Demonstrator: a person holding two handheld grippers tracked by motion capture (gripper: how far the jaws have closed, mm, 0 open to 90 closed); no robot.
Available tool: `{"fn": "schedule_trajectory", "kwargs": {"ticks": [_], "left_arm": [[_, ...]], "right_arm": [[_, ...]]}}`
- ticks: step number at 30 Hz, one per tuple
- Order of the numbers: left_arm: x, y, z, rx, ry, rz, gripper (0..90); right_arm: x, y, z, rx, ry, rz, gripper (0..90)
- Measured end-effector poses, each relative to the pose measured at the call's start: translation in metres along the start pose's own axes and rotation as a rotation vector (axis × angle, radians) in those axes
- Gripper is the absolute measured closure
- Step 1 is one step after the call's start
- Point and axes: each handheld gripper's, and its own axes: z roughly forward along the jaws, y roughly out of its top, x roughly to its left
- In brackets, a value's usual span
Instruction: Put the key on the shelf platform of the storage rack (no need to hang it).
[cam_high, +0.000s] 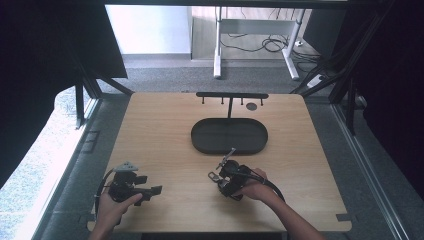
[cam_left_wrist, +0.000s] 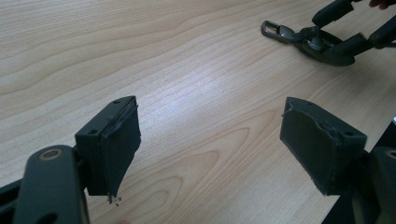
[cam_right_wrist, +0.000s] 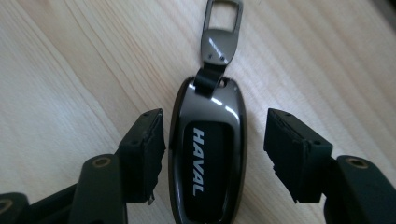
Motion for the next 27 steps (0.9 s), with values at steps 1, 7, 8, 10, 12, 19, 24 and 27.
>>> {"fn": "schedule_trajectory", "kwargs": {"ticks": [1, 7, 8, 10, 12, 19, 24, 27], "left_arm": [[0.0, 0.0, 0.0, 0.001, 0.0, 0.0, 20.4], [0.0, 0.0, 0.001, 0.005, 0.0, 0.002, 20.4], [-0.001, 0.0, 0.001, 0.005, 0.0, 0.003, 20.4], [-0.001, 0.0, 0.002, 0.007, 0.0, 0.005, 20.4], [-0.002, 0.0, 0.002, 0.006, -0.002, 0.007, 20.3], [-0.001, 0.0, 0.001, 0.005, 0.0, 0.005, 20.3], [-0.001, 0.0, 0.002, 0.005, 0.002, 0.008, 20.3], [-0.001, 0.0, 0.002, 0.005, 0.002, 0.009, 20.3]], "right_arm": [[0.001, -0.001, 0.002, 0.008, -0.002, -0.003, 40.8], [0.003, -0.003, 0.007, 0.027, -0.001, 0.002, 48.4], [0.003, -0.003, 0.007, 0.028, -0.003, 0.002, 48.7], [0.003, -0.003, 0.007, 0.03, -0.004, 0.005, 48.9], [0.002, -0.003, 0.007, 0.033, 0.0, 0.009, 49.2], [-0.001, -0.003, 0.006, 0.019, 0.024, 0.027, 49.5], [-0.003, -0.001, -0.004, -0.046, 0.065, 0.058, 49.6], [-0.008, -0.001, -0.016, -0.093, 0.083, 0.077, 49.6]]}}
